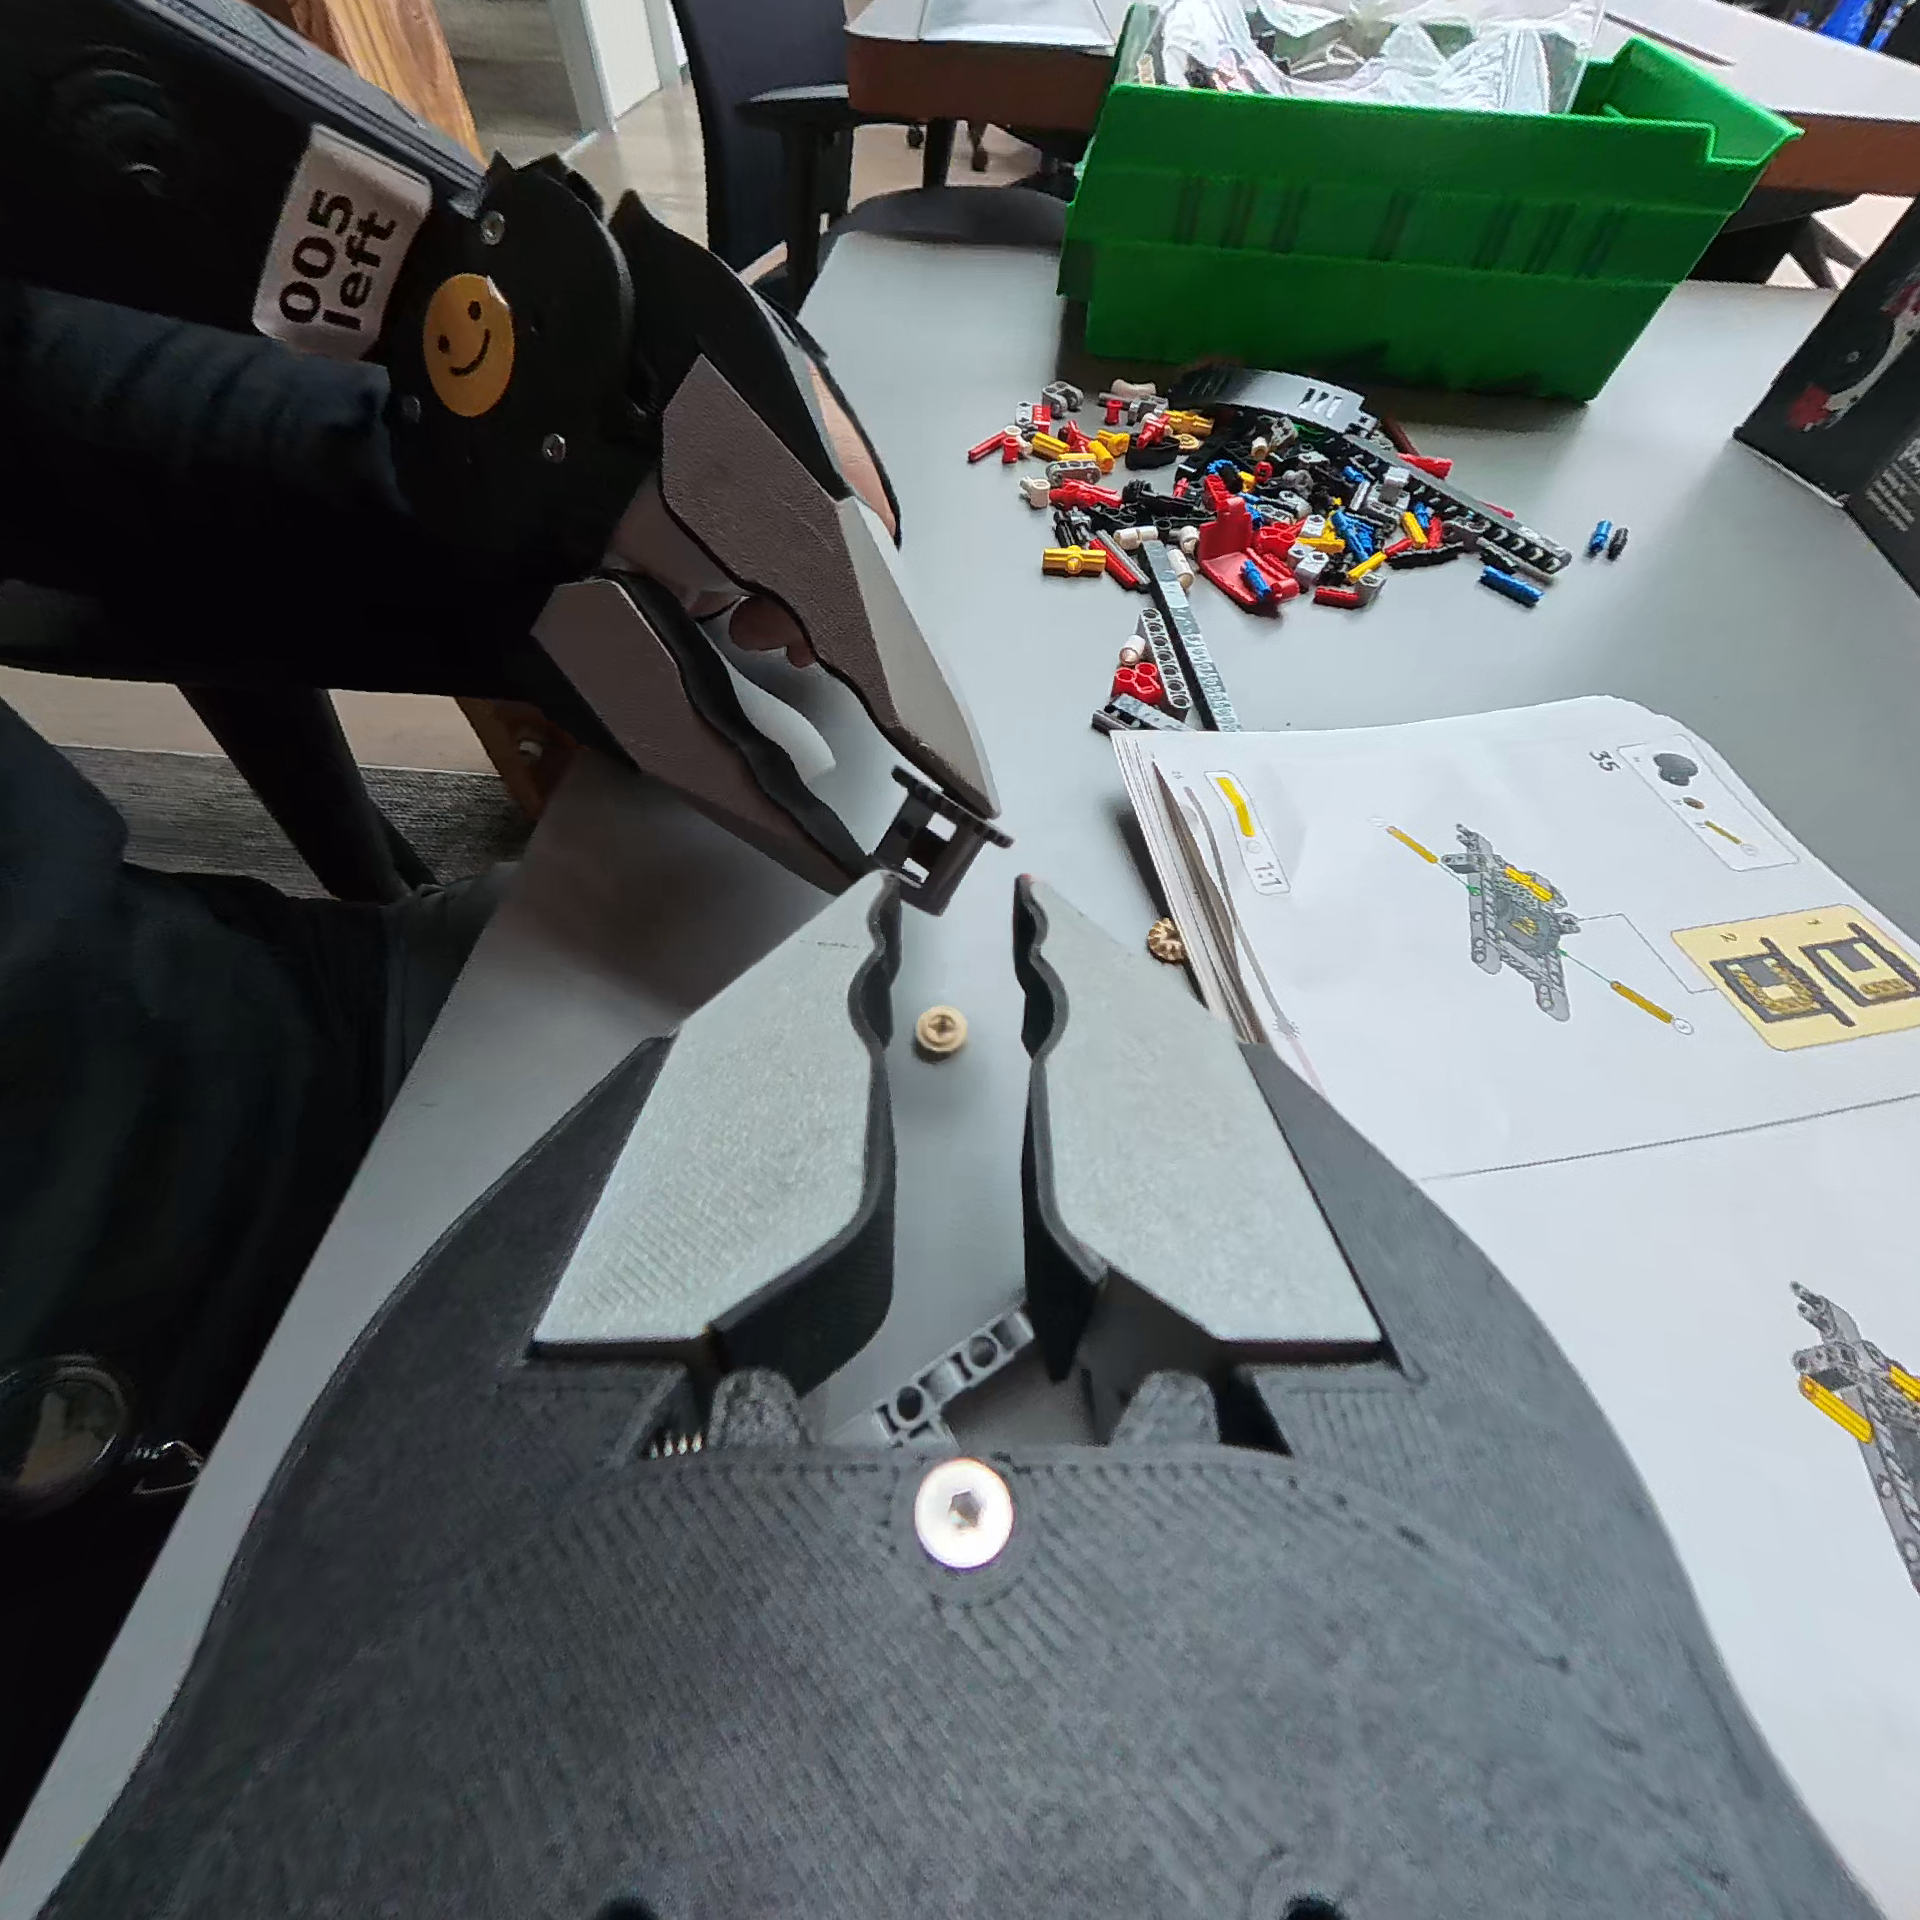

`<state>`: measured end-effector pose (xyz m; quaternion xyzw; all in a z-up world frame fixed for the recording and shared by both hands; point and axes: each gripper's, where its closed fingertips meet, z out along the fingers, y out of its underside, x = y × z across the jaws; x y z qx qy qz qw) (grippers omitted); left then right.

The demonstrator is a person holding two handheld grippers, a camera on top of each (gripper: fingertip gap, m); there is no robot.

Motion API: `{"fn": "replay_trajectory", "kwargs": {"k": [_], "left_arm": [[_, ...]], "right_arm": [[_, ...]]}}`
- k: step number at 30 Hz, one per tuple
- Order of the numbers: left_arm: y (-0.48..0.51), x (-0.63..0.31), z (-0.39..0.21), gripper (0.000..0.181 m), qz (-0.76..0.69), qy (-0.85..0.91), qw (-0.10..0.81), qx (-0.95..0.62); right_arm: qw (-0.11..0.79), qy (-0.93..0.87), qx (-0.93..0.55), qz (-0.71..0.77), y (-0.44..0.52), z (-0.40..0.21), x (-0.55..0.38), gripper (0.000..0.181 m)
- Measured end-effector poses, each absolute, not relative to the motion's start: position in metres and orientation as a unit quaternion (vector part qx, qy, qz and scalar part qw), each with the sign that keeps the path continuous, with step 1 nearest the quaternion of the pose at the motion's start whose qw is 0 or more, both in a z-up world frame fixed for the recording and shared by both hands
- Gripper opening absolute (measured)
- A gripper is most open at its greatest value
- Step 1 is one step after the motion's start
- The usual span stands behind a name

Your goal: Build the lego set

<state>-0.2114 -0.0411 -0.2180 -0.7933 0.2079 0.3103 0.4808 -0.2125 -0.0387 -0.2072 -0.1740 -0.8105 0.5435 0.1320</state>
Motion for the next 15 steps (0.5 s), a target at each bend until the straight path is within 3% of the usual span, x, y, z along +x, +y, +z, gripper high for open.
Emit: {"fn": "replay_trajectory", "kwargs": {"k": [11,15], "left_arm": [[-0.047,-0.214,-0.244,0.025,0.35,0.265,0.382,-0.813],[-0.038,-0.201,-0.231,0.025,0.332,0.257,0.426,-0.801]], "right_arm": [[0.121,-0.828,-0.179,0.517,-0.037,-0.22,-0.214,0.023],[0.101,-0.835,-0.172,0.513,-0.044,-0.224,-0.208,0.025]]}}
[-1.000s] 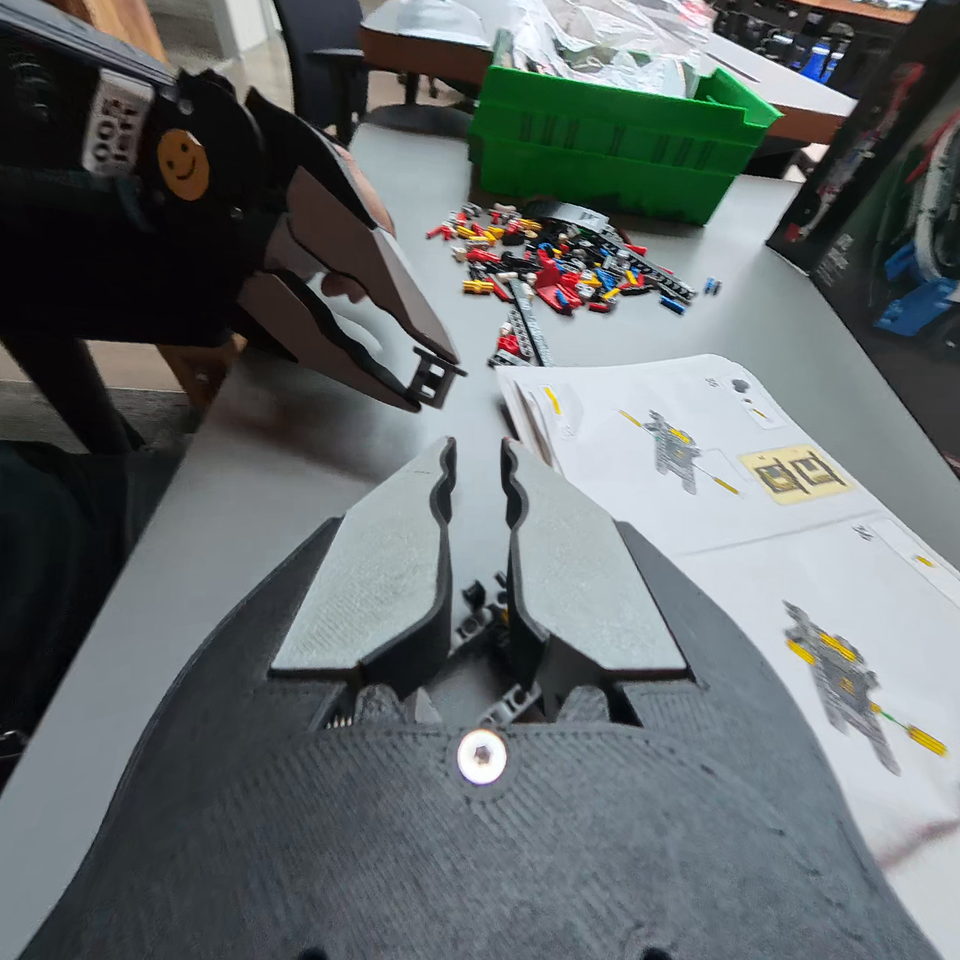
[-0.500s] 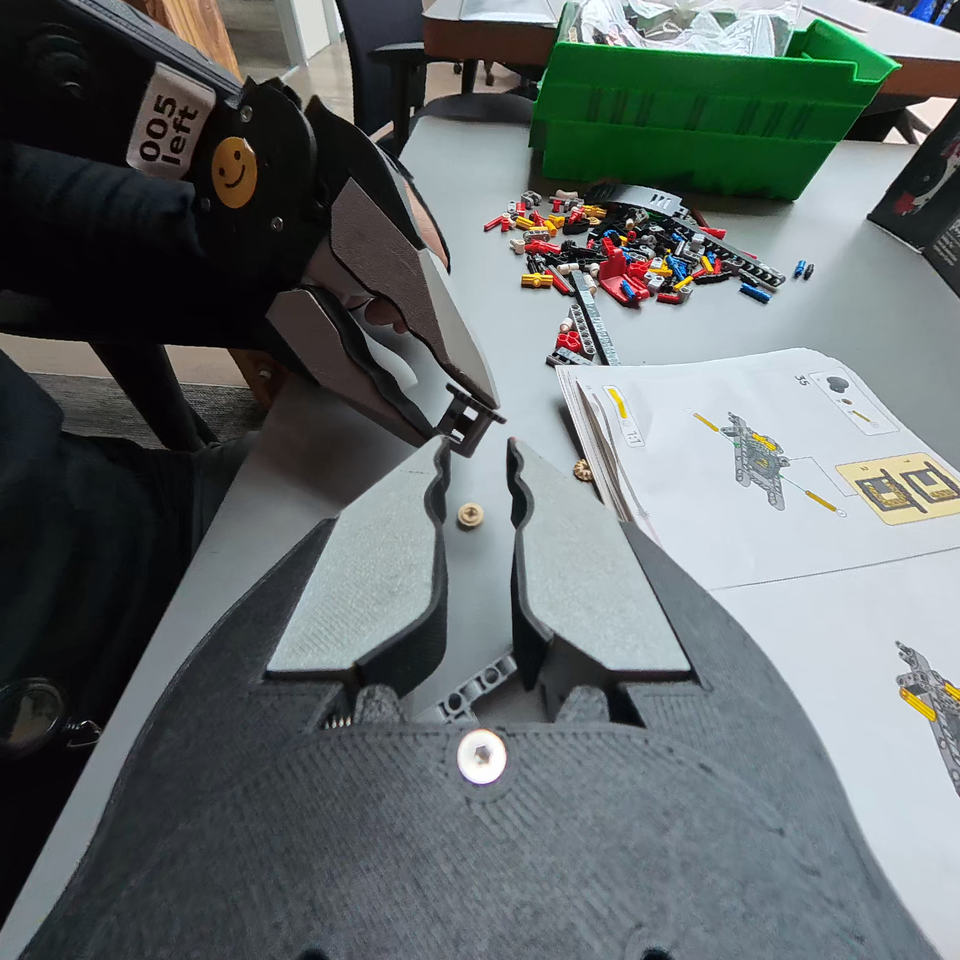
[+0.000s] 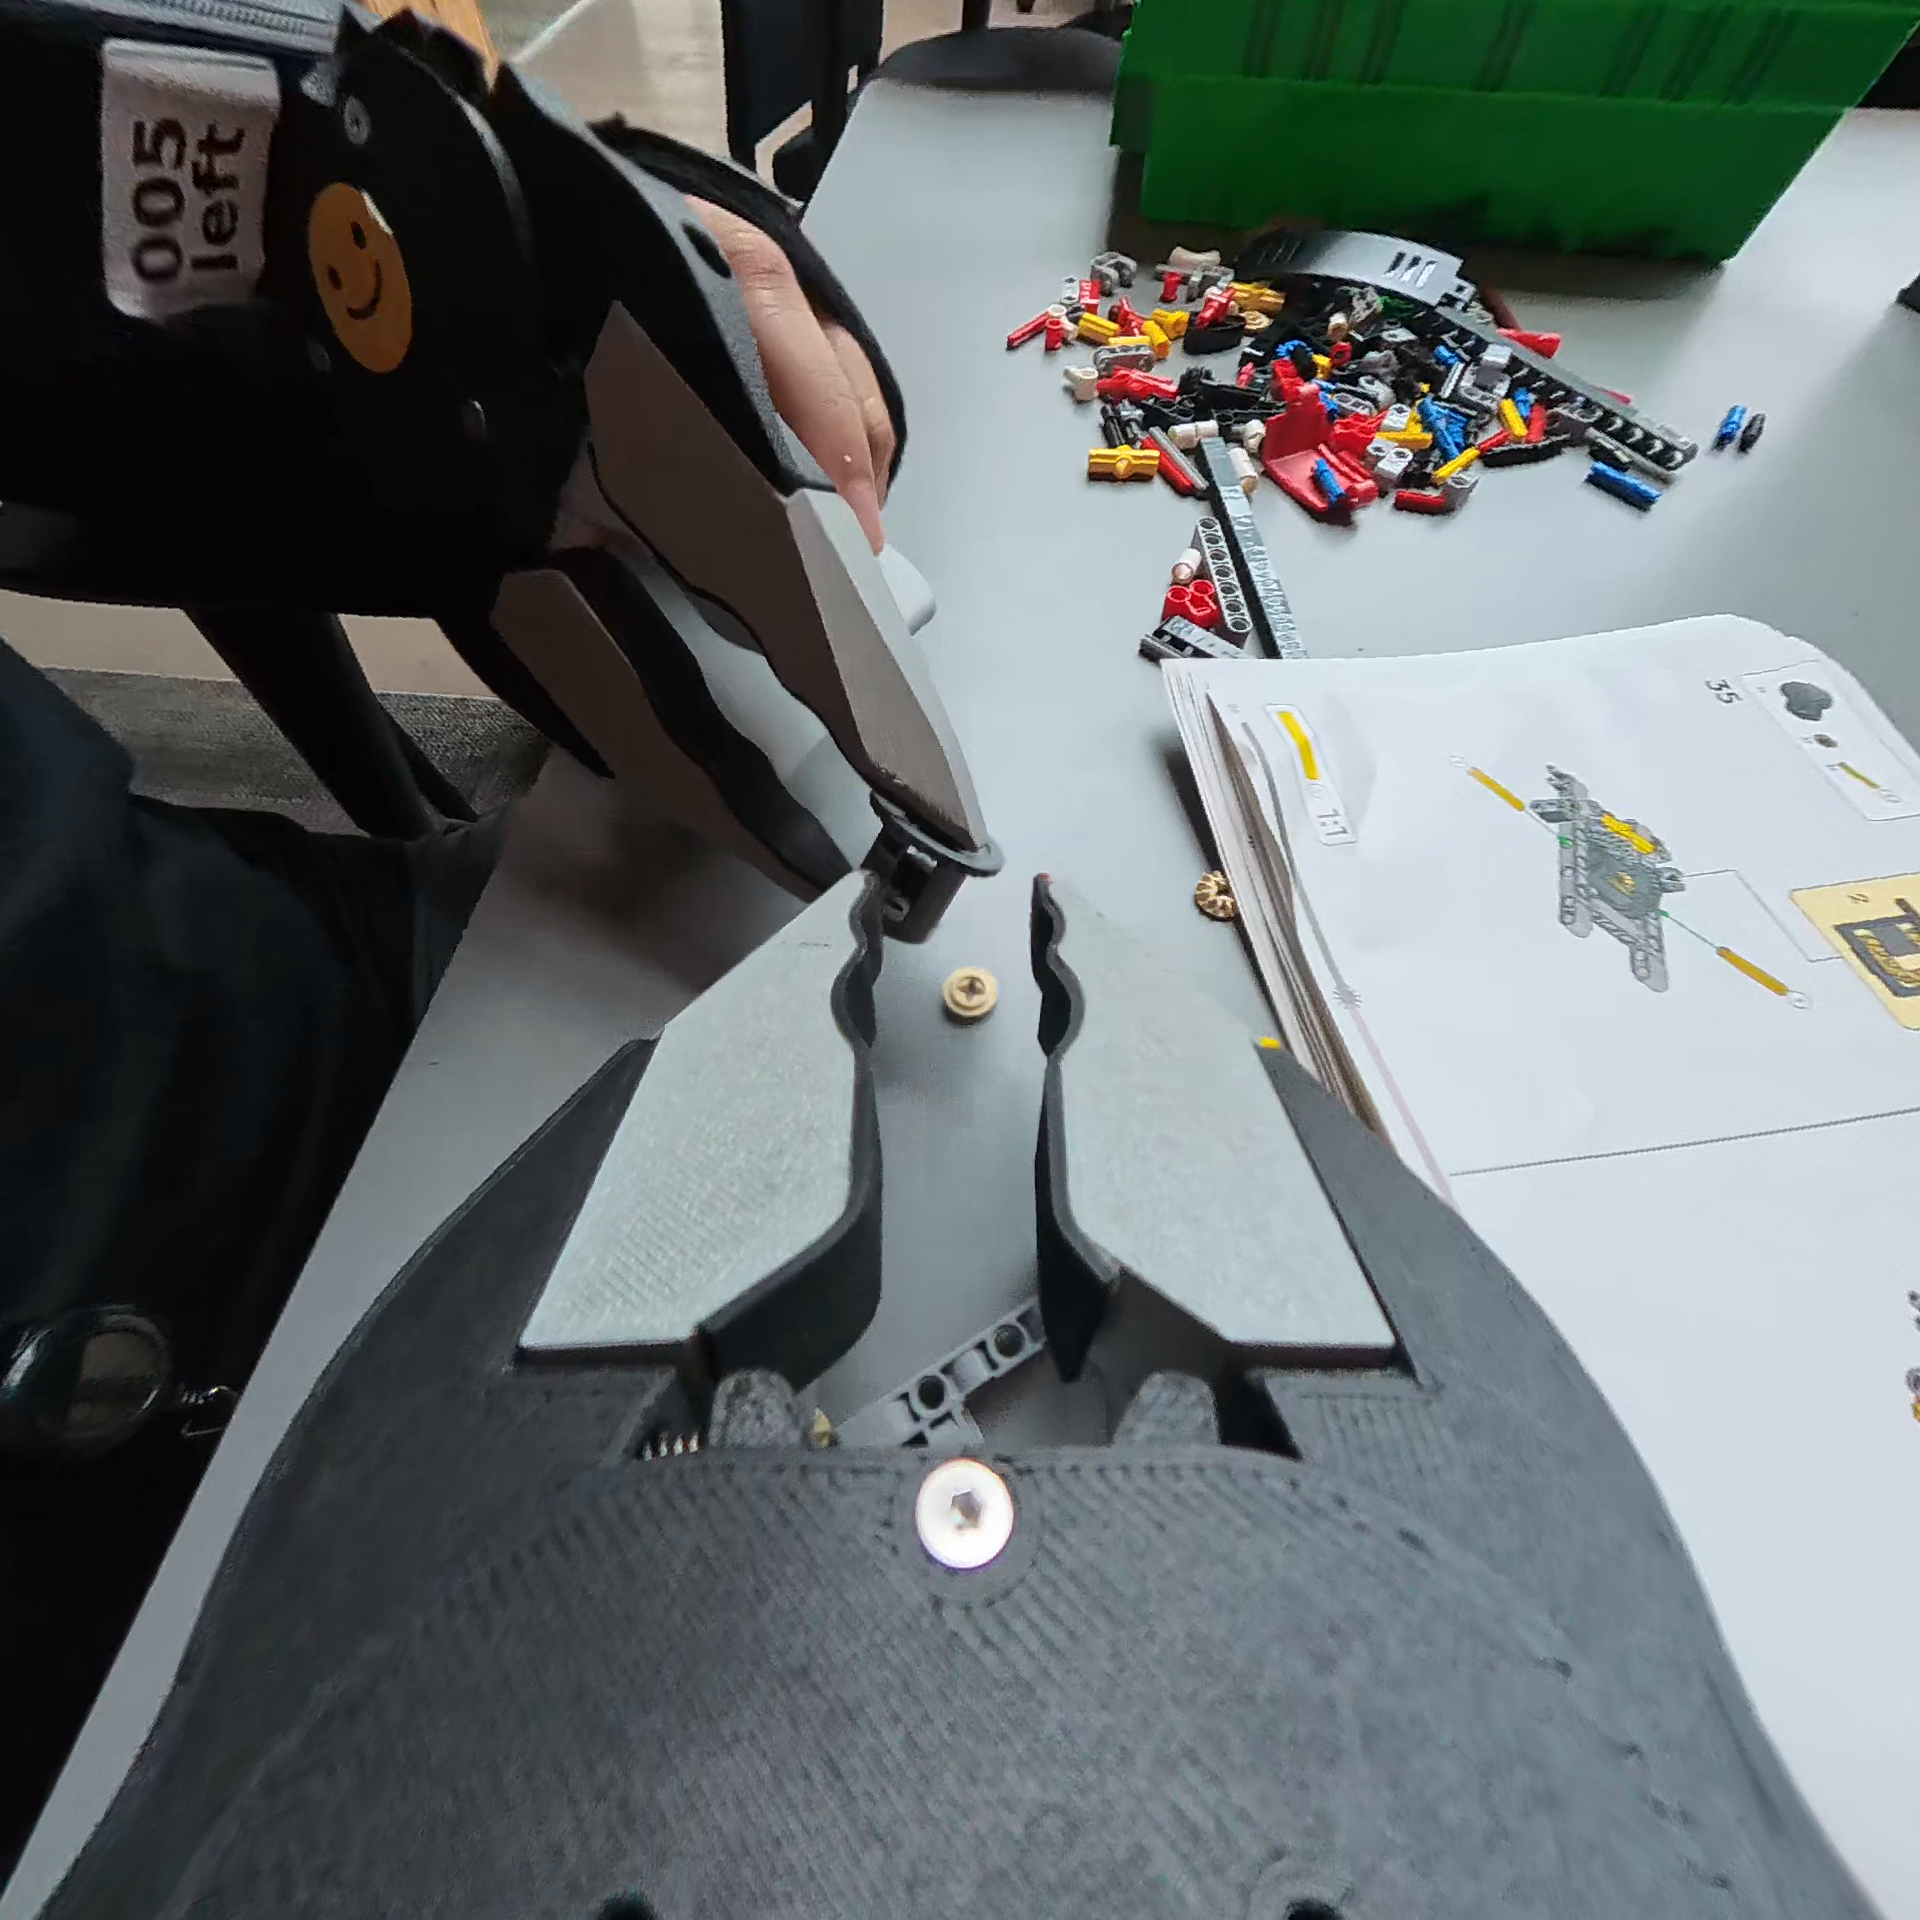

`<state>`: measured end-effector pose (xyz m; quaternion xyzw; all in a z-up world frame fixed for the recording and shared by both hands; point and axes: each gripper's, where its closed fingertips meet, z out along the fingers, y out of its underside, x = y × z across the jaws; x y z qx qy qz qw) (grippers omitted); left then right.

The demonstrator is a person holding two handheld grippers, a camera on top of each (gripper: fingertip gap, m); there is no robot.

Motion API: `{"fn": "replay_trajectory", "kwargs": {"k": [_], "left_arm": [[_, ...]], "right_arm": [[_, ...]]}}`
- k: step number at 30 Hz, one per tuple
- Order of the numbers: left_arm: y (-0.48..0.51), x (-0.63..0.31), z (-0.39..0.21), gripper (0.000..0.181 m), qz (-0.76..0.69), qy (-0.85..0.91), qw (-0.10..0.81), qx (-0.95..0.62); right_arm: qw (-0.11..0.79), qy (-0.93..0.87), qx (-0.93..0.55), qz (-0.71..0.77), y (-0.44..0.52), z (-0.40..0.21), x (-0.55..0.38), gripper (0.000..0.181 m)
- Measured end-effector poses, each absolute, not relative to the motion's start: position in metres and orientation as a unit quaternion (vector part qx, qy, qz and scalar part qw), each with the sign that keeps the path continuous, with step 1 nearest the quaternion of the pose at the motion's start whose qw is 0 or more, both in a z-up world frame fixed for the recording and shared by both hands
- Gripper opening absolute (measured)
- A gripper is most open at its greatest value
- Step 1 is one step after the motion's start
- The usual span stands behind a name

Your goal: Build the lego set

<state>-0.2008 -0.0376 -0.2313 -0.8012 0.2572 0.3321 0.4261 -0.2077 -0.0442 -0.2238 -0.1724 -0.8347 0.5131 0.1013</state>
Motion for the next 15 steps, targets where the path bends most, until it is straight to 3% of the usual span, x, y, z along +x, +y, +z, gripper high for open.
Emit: {"fn": "replay_trajectory", "kwargs": {"k": [7,15], "left_arm": [[-0.032,-0.193,-0.215,0.025,0.261,0.205,0.489,-0.806],[-0.034,-0.197,-0.221,0.025,0.284,0.212,0.474,-0.806]], "right_arm": [[0.07,-0.823,-0.175,0.536,-0.047,-0.217,-0.203,0.014],[0.07,-0.826,-0.183,0.528,-0.045,-0.219,-0.204,0.009]]}}
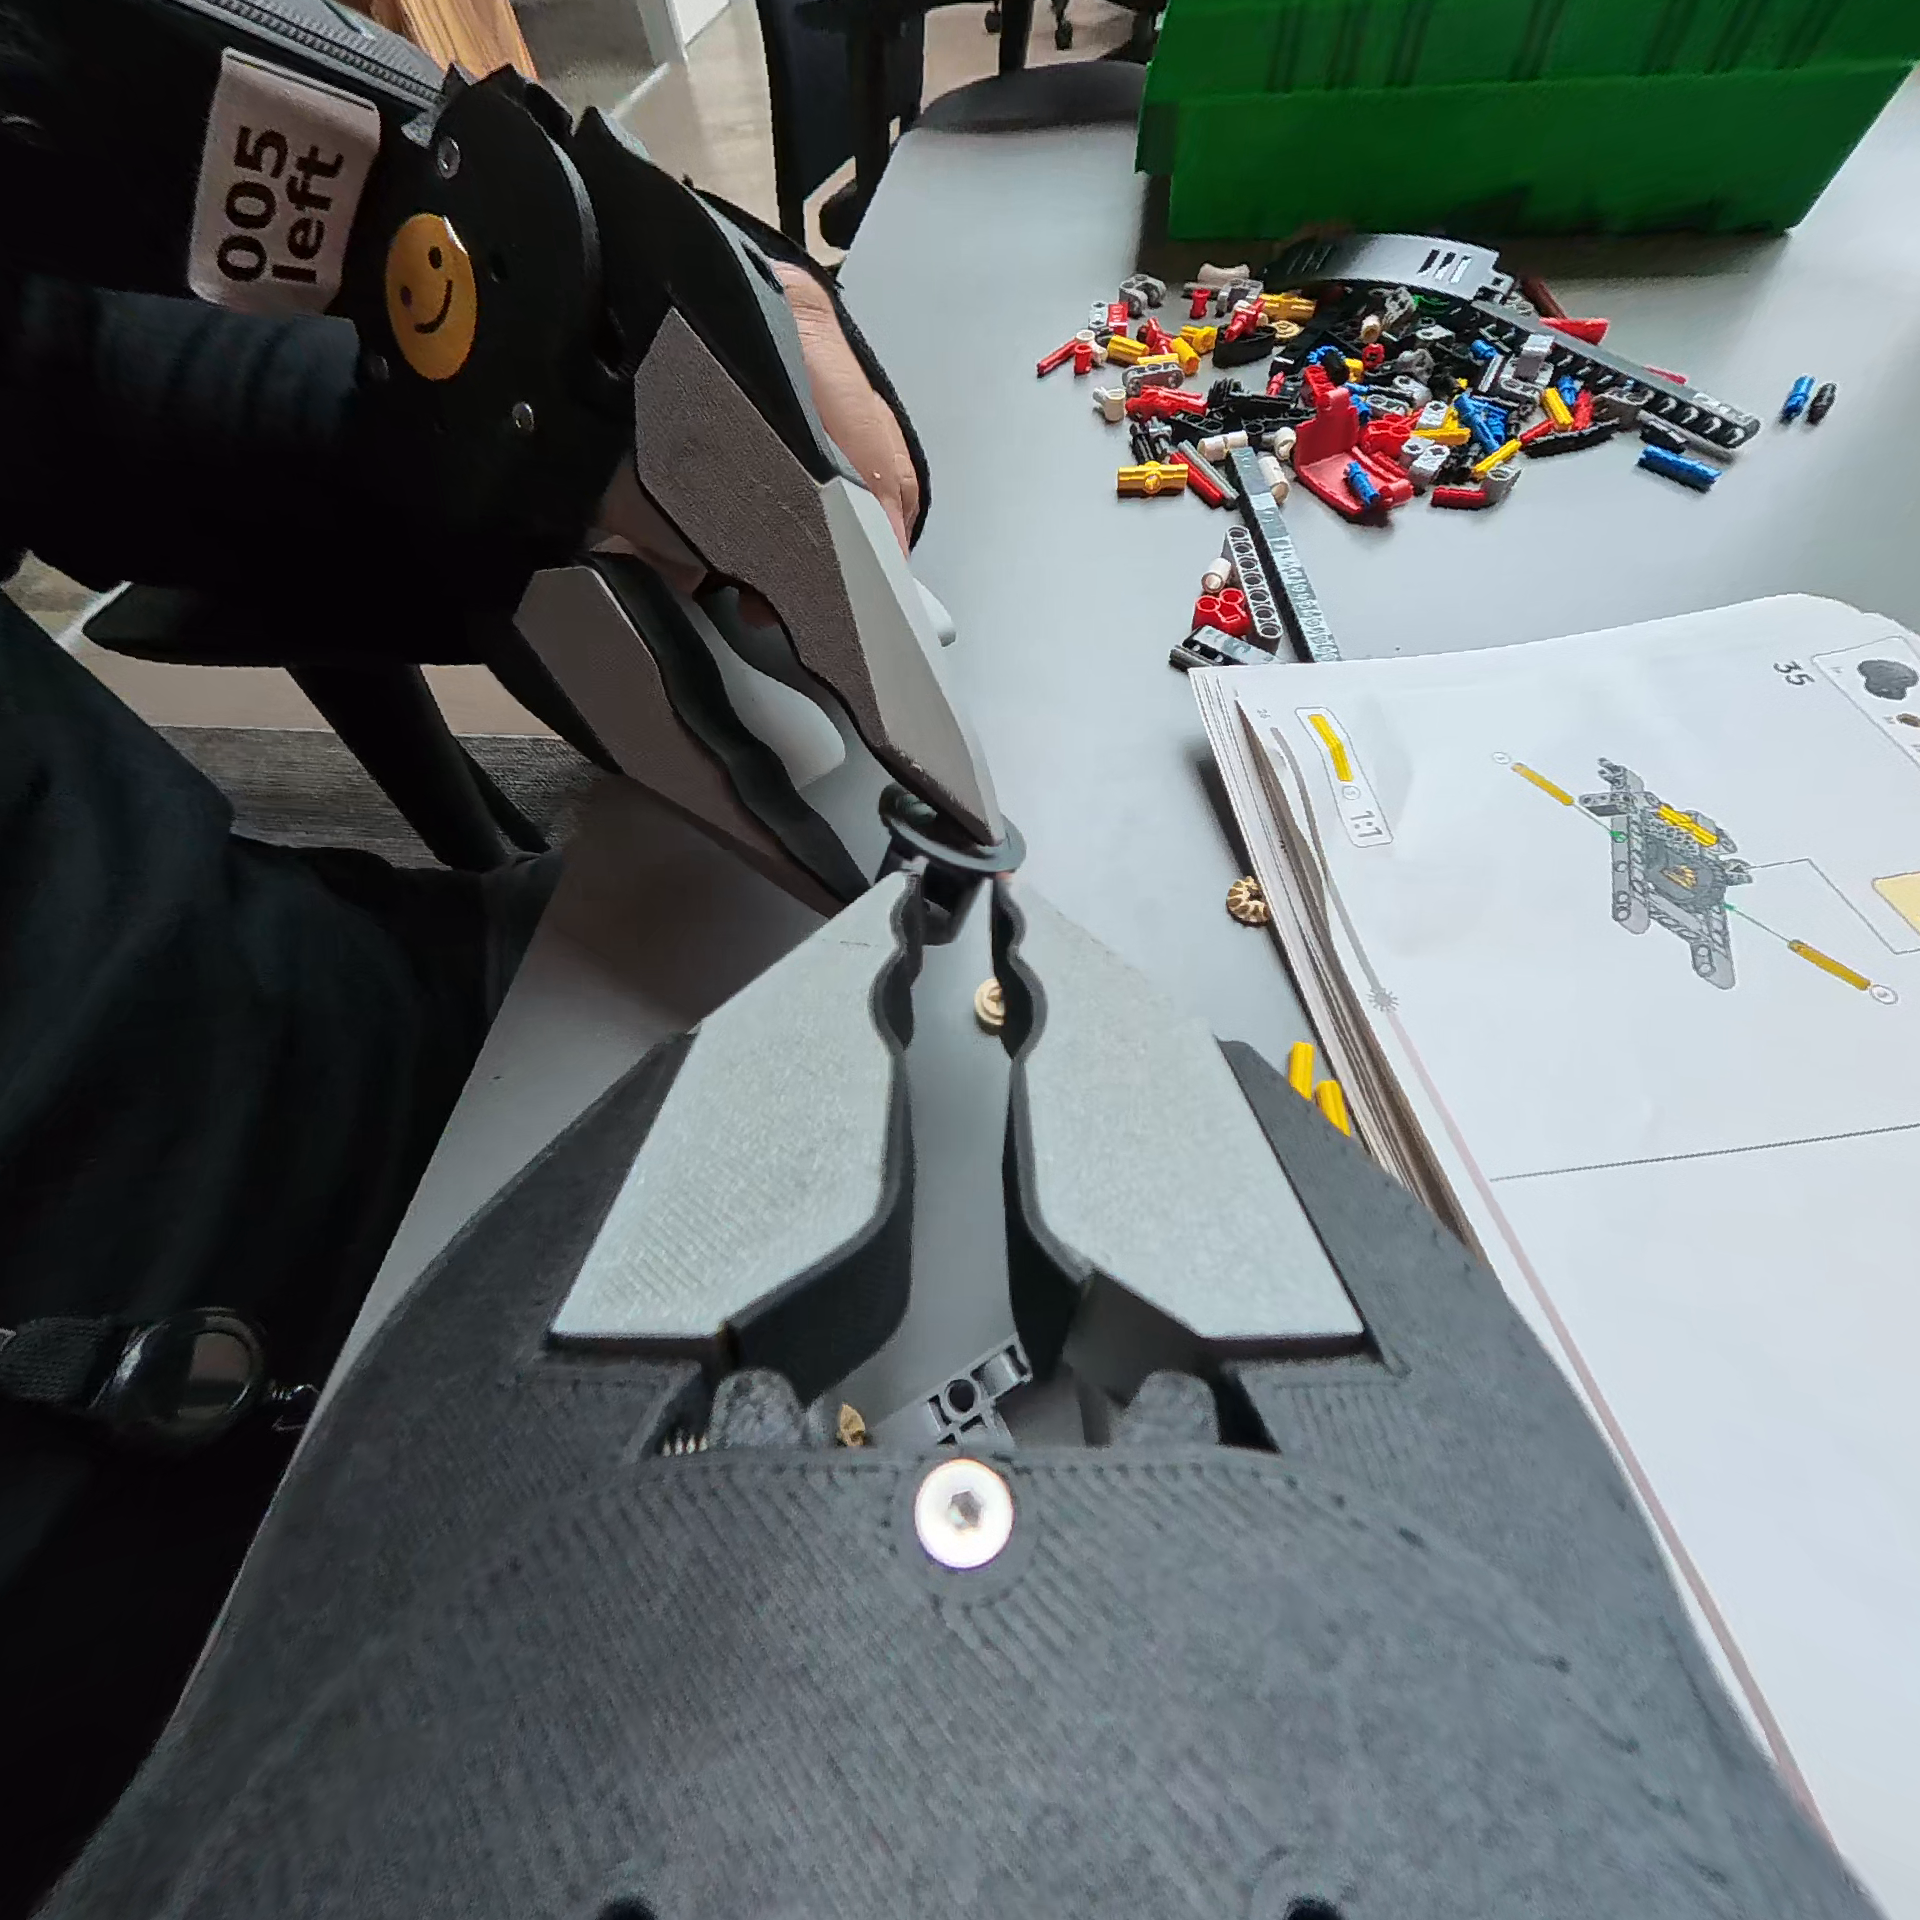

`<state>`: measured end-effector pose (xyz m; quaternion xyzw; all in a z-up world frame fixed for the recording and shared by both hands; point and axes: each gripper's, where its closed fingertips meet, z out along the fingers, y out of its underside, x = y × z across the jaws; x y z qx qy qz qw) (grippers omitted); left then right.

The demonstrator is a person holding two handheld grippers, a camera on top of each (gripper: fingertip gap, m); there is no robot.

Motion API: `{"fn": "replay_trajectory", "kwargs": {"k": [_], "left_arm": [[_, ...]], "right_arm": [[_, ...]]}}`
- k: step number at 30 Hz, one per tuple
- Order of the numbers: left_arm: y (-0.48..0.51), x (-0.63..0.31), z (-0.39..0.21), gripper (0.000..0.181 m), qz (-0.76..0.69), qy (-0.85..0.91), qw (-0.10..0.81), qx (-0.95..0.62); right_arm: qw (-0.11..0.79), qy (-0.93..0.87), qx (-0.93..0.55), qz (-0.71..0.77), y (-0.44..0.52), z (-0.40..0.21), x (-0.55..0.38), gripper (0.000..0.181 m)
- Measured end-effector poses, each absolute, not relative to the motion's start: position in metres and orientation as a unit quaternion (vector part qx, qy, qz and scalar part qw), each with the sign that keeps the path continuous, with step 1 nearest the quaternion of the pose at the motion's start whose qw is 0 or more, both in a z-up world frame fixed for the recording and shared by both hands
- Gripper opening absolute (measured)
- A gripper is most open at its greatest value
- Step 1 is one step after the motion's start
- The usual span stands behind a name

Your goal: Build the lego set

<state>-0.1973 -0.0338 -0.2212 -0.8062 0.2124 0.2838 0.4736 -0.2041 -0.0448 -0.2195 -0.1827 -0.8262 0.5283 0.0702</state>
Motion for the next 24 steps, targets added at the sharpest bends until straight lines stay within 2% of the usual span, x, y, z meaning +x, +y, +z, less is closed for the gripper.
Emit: {"fn": "replay_trajectory", "kwargs": {"k": [1,16,24], "left_arm": [[-0.034,-0.196,-0.222,0.025,0.283,0.216,0.473,-0.806],[-0.041,-0.212,-0.231,0.025,0.316,0.212,0.445,-0.811],[-0.053,-0.241,-0.25,0.025,0.379,0.208,0.366,-0.824]], "right_arm": [[0.078,-0.828,-0.181,0.525,-0.044,-0.22,-0.205,0.0],[0.112,-0.829,-0.192,0.513,-0.037,-0.222,-0.213,0.0],[0.134,-0.835,-0.196,0.497,-0.032,-0.226,-0.218,0.0]]}}
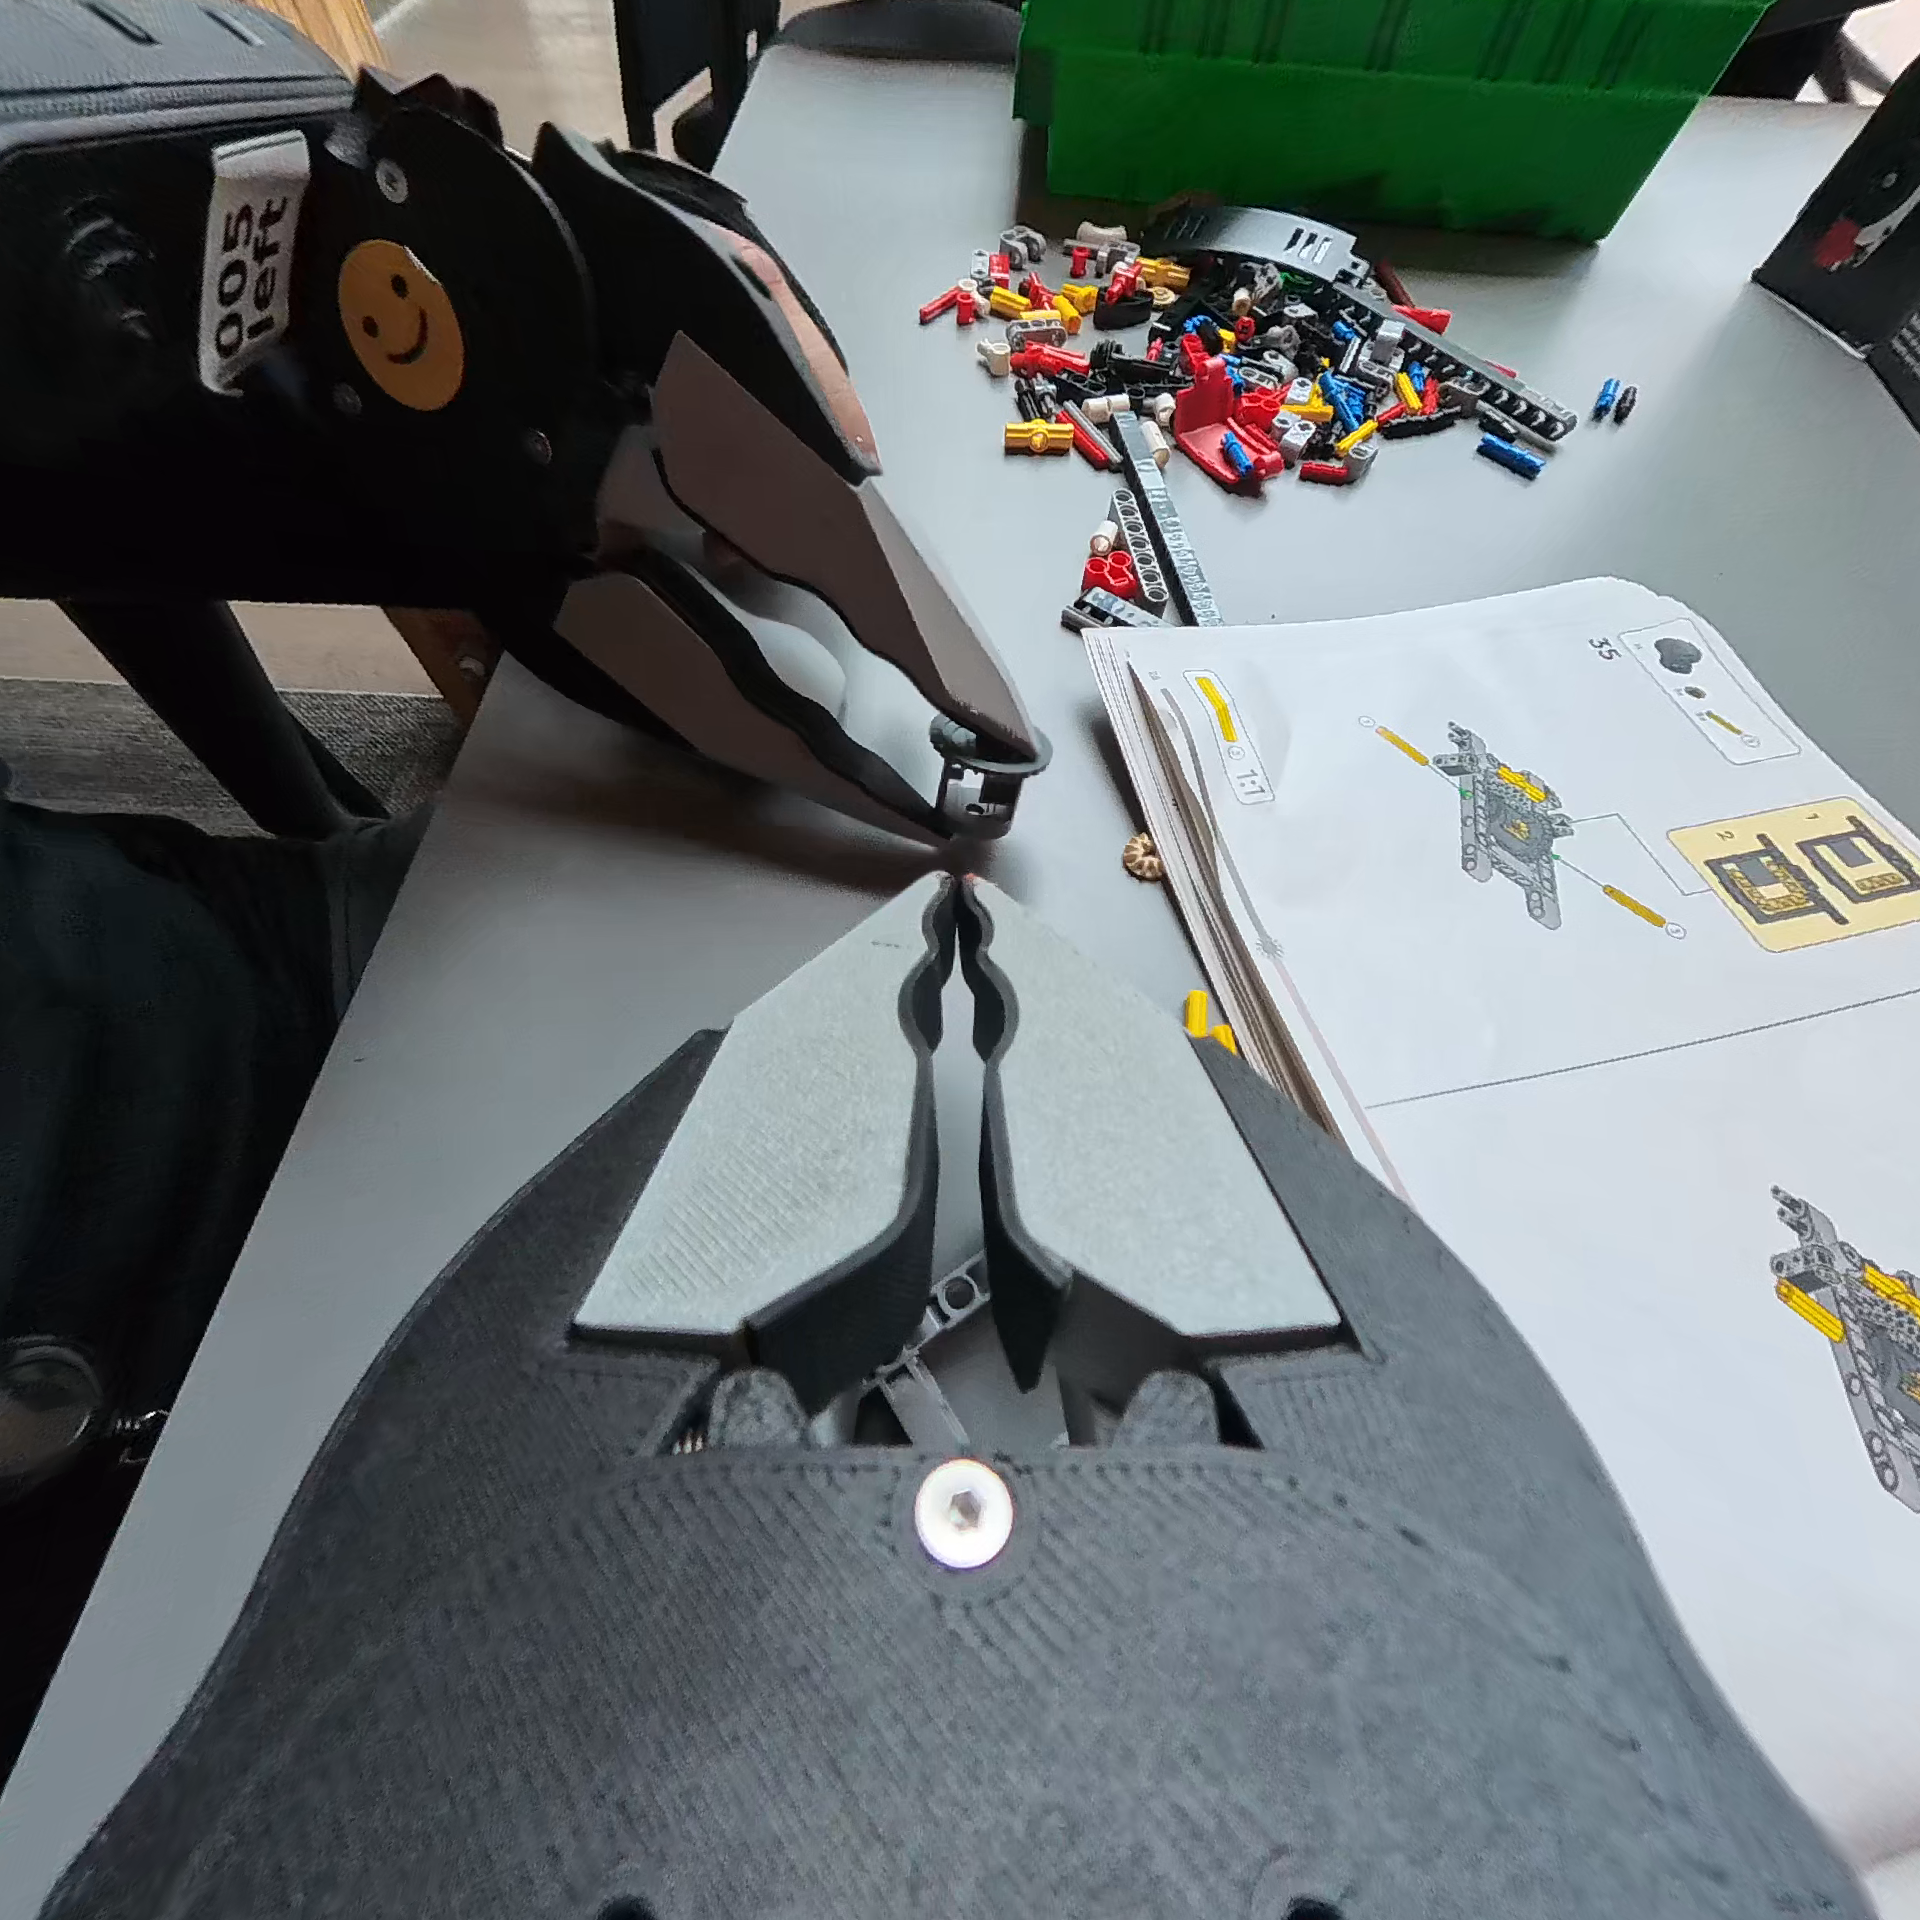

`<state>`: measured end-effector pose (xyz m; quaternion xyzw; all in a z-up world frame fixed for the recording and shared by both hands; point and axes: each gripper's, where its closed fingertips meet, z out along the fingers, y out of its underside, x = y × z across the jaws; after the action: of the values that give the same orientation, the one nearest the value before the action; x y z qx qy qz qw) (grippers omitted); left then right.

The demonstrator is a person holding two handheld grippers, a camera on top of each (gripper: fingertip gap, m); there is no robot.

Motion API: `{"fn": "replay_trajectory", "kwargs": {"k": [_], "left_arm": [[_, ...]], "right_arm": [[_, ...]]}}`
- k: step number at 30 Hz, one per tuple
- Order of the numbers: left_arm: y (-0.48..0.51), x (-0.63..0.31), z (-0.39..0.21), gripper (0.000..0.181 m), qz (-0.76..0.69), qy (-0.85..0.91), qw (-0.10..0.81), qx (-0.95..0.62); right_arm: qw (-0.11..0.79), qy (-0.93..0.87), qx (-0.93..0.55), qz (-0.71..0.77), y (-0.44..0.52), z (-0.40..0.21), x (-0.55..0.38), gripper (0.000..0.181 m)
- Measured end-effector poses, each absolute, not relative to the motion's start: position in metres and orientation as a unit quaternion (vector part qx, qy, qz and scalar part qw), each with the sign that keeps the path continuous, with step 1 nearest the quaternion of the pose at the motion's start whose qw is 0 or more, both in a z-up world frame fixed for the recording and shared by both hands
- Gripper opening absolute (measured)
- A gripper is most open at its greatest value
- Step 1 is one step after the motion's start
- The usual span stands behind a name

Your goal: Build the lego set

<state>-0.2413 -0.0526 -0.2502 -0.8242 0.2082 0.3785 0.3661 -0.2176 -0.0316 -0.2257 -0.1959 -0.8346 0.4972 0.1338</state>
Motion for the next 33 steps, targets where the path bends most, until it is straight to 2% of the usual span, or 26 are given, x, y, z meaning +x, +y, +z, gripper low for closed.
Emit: {"fn": "replay_trajectory", "kwargs": {"k": [4,12,24,33], "left_arm": [[-0.055,-0.241,-0.253,0.025,0.429,0.257,0.317,-0.806],[-0.05,-0.231,-0.254,0.023,0.431,0.28,0.286,-0.809],[-0.052,-0.223,-0.255,0.023,0.374,0.254,0.304,-0.838],[-0.059,-0.225,-0.247,0.04,0.338,0.221,0.331,-0.853]], "right_arm": [[0.143,-0.84,-0.193,0.486,-0.031,-0.229,-0.218,0.0],[0.145,-0.848,-0.187,0.474,-0.033,-0.233,-0.217,0.0],[0.154,-0.846,-0.191,0.474,-0.029,-0.232,-0.22,0.0],[0.155,-0.843,-0.197,0.476,-0.025,-0.231,-0.223,0.0]]}}
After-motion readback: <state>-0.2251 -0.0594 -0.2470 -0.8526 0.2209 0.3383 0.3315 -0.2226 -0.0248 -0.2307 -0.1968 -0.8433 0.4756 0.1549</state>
